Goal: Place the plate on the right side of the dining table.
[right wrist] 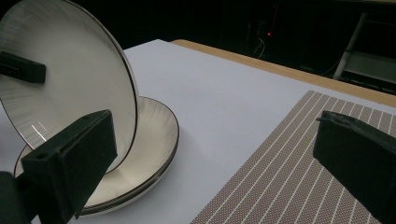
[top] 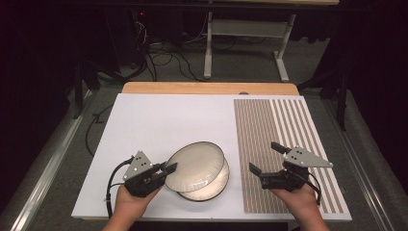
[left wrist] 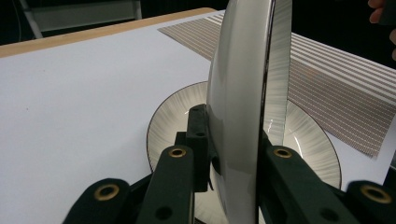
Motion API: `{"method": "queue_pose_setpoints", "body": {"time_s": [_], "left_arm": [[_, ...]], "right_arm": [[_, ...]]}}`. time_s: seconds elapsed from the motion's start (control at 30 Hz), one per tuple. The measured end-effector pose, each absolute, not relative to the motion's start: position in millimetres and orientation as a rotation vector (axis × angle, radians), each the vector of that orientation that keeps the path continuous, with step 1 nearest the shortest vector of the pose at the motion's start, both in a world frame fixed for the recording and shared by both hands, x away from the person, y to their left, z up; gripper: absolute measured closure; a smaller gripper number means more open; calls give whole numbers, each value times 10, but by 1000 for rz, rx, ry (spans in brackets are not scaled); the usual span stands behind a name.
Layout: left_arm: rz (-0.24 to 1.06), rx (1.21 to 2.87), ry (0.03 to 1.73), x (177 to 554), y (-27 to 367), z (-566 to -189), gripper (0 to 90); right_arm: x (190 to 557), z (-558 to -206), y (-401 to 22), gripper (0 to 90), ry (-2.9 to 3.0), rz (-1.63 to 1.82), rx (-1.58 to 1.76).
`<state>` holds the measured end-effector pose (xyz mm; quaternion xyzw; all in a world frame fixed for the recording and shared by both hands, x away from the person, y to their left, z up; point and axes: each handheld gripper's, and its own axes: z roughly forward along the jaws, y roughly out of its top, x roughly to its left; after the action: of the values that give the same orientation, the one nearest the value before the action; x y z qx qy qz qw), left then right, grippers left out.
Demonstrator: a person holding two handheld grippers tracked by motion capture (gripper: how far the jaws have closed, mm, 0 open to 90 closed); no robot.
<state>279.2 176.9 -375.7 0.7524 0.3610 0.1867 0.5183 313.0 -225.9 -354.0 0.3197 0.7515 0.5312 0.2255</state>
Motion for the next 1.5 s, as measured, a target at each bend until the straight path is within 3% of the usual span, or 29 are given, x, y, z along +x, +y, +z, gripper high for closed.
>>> {"method": "queue_pose_setpoints", "body": {"time_s": [0.97, 1.5], "left_arm": [[455, 1813, 857, 2793, 1769, -3756, 788], [458, 1816, 858, 2797, 1771, -3759, 786]], "right_arm": [[3177, -3677, -1744, 8, 2190, 1435, 809], [3226, -3829, -1474, 112, 2281, 1436, 791]]}}
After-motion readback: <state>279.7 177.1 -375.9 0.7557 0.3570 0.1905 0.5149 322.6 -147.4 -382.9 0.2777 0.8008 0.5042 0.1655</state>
